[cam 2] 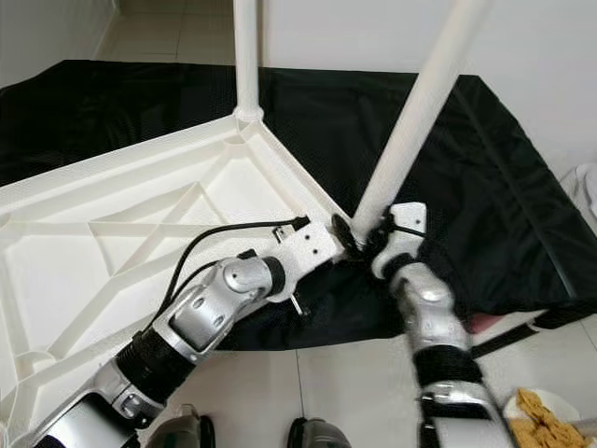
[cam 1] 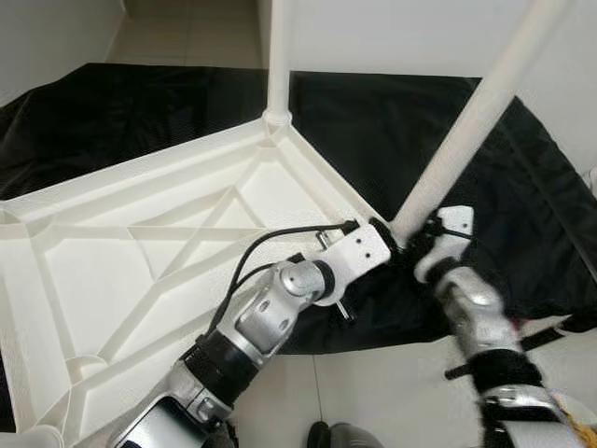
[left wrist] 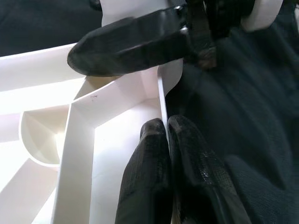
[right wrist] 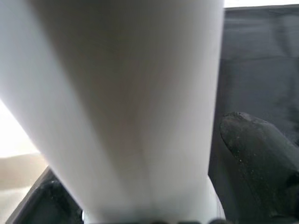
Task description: Building children table
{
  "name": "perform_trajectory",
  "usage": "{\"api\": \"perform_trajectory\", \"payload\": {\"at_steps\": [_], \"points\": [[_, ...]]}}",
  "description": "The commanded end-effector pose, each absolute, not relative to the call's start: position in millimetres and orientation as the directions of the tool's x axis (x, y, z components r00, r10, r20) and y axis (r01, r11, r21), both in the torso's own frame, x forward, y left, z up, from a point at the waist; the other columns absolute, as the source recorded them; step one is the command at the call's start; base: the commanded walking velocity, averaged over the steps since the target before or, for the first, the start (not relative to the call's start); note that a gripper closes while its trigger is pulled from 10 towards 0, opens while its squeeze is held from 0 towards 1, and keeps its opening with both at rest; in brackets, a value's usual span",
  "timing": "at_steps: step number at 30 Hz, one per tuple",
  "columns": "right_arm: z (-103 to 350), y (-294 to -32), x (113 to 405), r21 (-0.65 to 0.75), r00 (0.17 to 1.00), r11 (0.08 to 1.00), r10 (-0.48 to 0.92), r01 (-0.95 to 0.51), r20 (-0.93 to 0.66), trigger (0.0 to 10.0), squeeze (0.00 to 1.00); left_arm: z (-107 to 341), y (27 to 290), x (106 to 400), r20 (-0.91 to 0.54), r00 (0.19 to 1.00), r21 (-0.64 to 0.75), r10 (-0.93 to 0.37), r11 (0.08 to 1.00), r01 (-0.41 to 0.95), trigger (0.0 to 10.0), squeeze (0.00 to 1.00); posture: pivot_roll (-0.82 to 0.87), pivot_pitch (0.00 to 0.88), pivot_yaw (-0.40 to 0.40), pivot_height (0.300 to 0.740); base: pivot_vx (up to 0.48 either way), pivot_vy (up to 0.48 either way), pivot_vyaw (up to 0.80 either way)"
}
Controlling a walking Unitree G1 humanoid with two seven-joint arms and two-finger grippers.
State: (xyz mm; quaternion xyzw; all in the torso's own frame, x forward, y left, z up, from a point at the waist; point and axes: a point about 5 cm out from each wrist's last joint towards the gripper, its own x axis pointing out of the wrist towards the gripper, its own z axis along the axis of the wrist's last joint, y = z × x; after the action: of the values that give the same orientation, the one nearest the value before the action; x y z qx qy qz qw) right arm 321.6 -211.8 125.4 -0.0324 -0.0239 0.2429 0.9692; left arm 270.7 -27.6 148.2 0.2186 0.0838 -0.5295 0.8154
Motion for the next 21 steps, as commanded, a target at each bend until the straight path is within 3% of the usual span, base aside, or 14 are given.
{"api": "perform_trajectory", "payload": {"at_steps": [1,9,10,11,21], "points": [[110,-219,315,-0.078,0.867,0.864,0.495,-0.498,-0.052,10.0,0.0,152,-34,262,-0.371,0.329,0.263,-0.868,0.242,0.934,10.0,0.0,0.03,0.069,-0.026,0.74,0.0,0.0,0.0],[104,-229,308,-0.033,0.786,0.789,0.606,-0.614,-0.122,10.0,0.0,152,-33,262,-0.372,0.331,0.266,-0.867,0.243,0.933,10.0,0.0,0.03,0.072,-0.025,0.74,0.0,0.0,0.0],[103,-233,307,-0.01,0.78,0.786,0.611,-0.618,-0.136,3.6,0.0,152,-33,262,-0.373,0.331,0.266,-0.867,0.241,0.933,10.0,0.0,0.03,0.073,-0.021,0.74,0.0,0.0,0.0],[103,-234,307,-0.003,0.781,0.788,0.609,-0.615,-0.137,0.0,0.0,152,-33,262,-0.373,0.33,0.267,-0.867,0.241,0.933,10.0,0.0,0.03,0.073,-0.021,0.74,0.0,0.0,0.0],[95,-240,300,0.028,0.761,0.775,0.626,-0.631,-0.171,0.0,0.0,153,-34,260,-0.373,0.323,0.266,-0.87,0.234,0.935,10.0,0.0,0.03,0.078,-0.018,0.74,0.0,0.0,0.0]]}}
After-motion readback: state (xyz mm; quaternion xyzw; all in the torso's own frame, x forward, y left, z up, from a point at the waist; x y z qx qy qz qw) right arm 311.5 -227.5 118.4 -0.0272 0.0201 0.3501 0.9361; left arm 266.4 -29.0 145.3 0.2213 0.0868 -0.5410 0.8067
